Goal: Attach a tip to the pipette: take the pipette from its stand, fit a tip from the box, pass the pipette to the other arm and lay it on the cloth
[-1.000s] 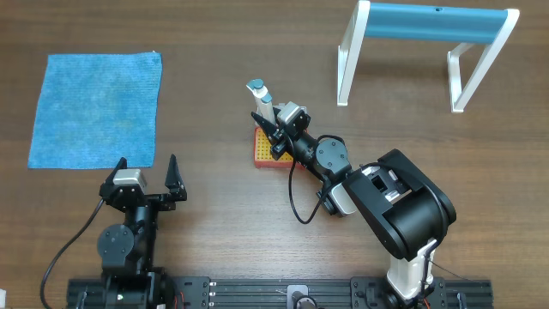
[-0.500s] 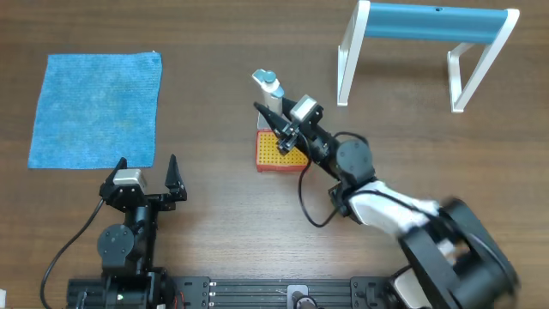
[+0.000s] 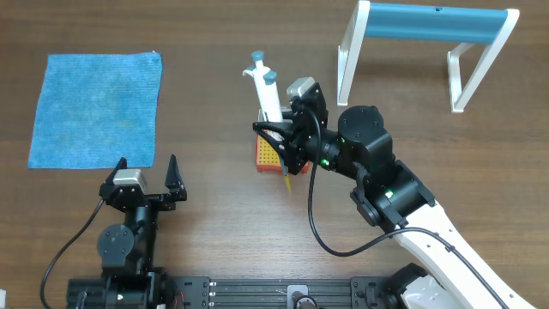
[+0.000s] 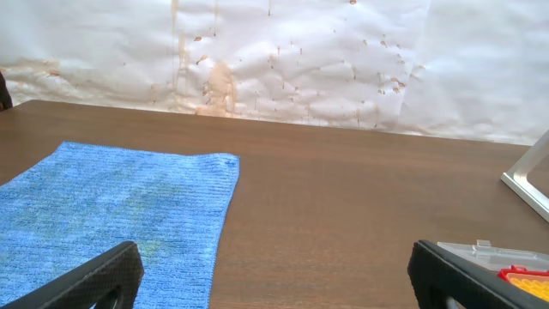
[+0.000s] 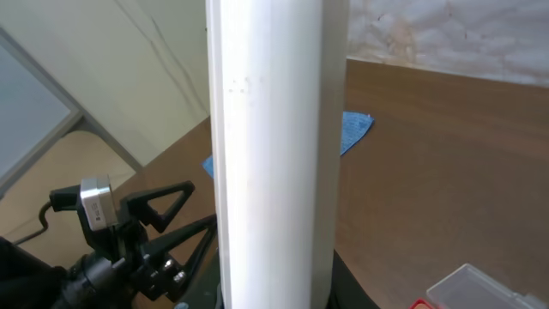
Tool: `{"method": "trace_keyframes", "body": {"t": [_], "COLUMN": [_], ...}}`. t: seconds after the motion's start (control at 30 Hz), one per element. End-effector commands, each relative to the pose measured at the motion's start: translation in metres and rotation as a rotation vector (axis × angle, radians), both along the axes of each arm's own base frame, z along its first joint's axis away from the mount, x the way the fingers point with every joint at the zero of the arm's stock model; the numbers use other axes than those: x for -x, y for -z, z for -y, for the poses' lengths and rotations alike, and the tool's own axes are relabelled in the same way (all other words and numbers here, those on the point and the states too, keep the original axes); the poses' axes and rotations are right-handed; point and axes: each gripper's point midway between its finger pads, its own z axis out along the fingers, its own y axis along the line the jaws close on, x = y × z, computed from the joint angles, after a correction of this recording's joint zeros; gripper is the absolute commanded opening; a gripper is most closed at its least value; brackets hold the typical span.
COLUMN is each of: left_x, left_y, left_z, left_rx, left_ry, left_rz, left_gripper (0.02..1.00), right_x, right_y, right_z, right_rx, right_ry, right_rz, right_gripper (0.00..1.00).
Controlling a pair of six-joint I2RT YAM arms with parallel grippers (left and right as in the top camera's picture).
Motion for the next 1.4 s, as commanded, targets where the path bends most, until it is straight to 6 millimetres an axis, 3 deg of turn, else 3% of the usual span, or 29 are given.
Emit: {"method": "trace_keyframes", "body": {"t": [0.03, 0.13, 0.17, 0.2, 0.27, 0.4, 0.43, 0.5, 0.53, 0.6, 0.7, 0.9, 1.0, 1.1, 1.3, 1.33, 1.37, 1.4], "left_x": [0.0, 0.0, 0.0, 0.007, 0.02, 0.02, 0.022, 0.026, 0.029, 0.033, 0.043, 0.032, 0.011, -0.008, -0.017, -0.019, -0.02, -0.02], "left_y": [0.001, -0.002, -0.013, -0.032, -0.053, -0.062, -0.072, -0.093, -0.099, -0.099, -0.132, -0.174, -0.178, -0.169, -0.169, -0.17, -0.171, -0.17], "left_z": [0.002, 0.005, 0.024, 0.055, 0.083, 0.08, 0.08, 0.076, 0.079, 0.095, 0.128, 0.17, 0.188, 0.209, 0.227, 0.227, 0.226, 0.226], "left_rx": [0.006, 0.022, 0.135, 0.428, 0.82, 1.175, 1.237, 1.246, 1.257, 1.245, 1.127, 0.885, 0.846, 0.85, 0.843, 0.849, 0.851, 0.838], "left_ry": [0.009, 0.026, 0.13, 0.311, 0.495, 0.481, 0.504, 0.539, 0.577, 0.653, 0.872, 1.233, 1.321, 1.379, 1.394, 1.385, 1.381, 1.383], "left_rz": [-0.002, 0.013, 0.05, 0.075, 0.029, -0.022, -0.001, 0.087, 0.087, -0.001, -0.13, -0.348, -0.381, -0.432, -0.37, -0.362, -0.358, -0.347], "left_gripper": [0.996, 0.996, 0.998, 0.996, 0.998, 0.998, 0.996, 0.996, 0.947, 0.947, 0.941, 0.941, 0.943, 0.941, 0.941, 0.917, 0.827, 0.546], "right_x": [0.003, 0.004, 0.004, 0.004, 0.008, 0.02, 0.021, 0.027, 0.032, 0.036, 0.047, 0.048, 0.05, 0.054, 0.057, 0.057, 0.057, 0.057], "right_y": [-0.008, -0.008, -0.008, -0.008, -0.009, 0.0, 0.006, 0.015, 0.013, 0.012, 0.009, 0.008, 0.007, -0.005, -0.006, -0.006, -0.006, -0.006], "right_z": [-0.002, -0.002, -0.002, -0.002, -0.004, -0.007, -0.006, -0.005, -0.008, -0.01, -0.013, -0.014, -0.014, -0.018, -0.019, -0.019, -0.019, -0.019], "right_rx": [-0.06, -0.076, -0.077, -0.077, -0.08, -0.082, -0.08, -0.059, -0.069, -0.085, -0.101, -0.108, -0.111, -0.143, -0.151, -0.151, -0.151, -0.151], "right_ry": [0.005, 0.007, 0.008, 0.007, -0.016, -0.064, -0.055, -0.065, -0.101, -0.118, -0.183, -0.185, -0.197, -0.248, -0.259, -0.259, -0.259, -0.258], "right_rz": [-0.075, -0.102, -0.105, -0.105, -0.108, -0.198, -0.243, -0.291, -0.297, -0.33, -0.355, -0.372, -0.371, -0.333, -0.353, -0.353, -0.353, -0.353], "right_gripper": [0.082, 0.082, 0.082, 0.08, 0.084, 0.08, 0.082, 0.08, 0.082, 0.08, 0.082, 0.082, 0.082, 0.082, 0.082, 0.082, 0.082, 0.082]}}
